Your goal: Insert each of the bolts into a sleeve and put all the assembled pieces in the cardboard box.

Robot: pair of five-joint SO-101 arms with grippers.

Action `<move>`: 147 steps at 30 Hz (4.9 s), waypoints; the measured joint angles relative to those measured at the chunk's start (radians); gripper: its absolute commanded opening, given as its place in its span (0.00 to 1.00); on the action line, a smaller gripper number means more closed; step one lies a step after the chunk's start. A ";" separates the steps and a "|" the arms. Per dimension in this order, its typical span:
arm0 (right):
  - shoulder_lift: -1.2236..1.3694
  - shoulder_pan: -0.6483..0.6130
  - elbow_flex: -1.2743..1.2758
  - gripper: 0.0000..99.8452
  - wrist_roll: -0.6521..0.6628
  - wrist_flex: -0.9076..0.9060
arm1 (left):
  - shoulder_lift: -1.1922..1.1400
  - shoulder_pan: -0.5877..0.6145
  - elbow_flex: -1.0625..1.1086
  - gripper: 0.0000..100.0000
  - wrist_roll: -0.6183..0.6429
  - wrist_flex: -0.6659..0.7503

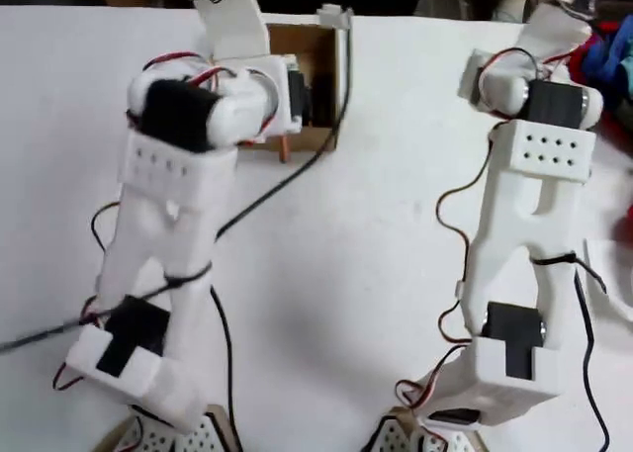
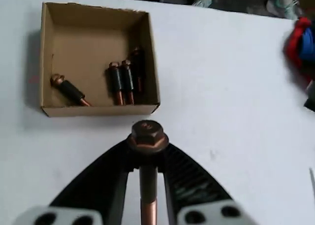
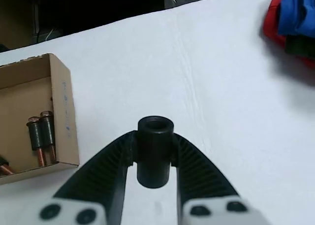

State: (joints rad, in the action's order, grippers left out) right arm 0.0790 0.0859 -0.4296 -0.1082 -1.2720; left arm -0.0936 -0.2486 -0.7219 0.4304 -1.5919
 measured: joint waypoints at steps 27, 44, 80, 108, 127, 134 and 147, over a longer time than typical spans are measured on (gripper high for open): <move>-0.381 -0.264 0.916 0.02 0.000 0.489 | 0.933 0.112 1.548 0.02 -0.072 1.364; -0.626 -0.393 1.875 0.02 0.000 2.030 | 0.611 -0.026 1.102 0.02 0.061 1.152; -0.480 -0.451 1.942 0.02 0.238 2.315 | 0.443 -0.203 1.065 0.02 -0.152 1.128; -0.479 -0.423 1.944 0.02 -0.009 2.314 | 0.431 -0.219 1.221 0.02 -0.153 1.128; -0.479 -0.410 1.942 0.02 0.114 2.282 | 0.433 -0.192 1.134 0.31 -0.199 0.950; -0.476 -0.410 1.944 0.02 0.114 2.275 | 0.433 -0.184 1.030 0.31 -0.199 0.842; -0.476 -0.410 1.596 0.02 0.112 1.633 | 0.434 0.213 0.856 0.31 -0.203 0.674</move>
State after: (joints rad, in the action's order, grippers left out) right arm -0.3966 -0.3237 1.1661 0.0038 0.3606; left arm 0.3406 -0.0353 0.1343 0.2279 -0.9183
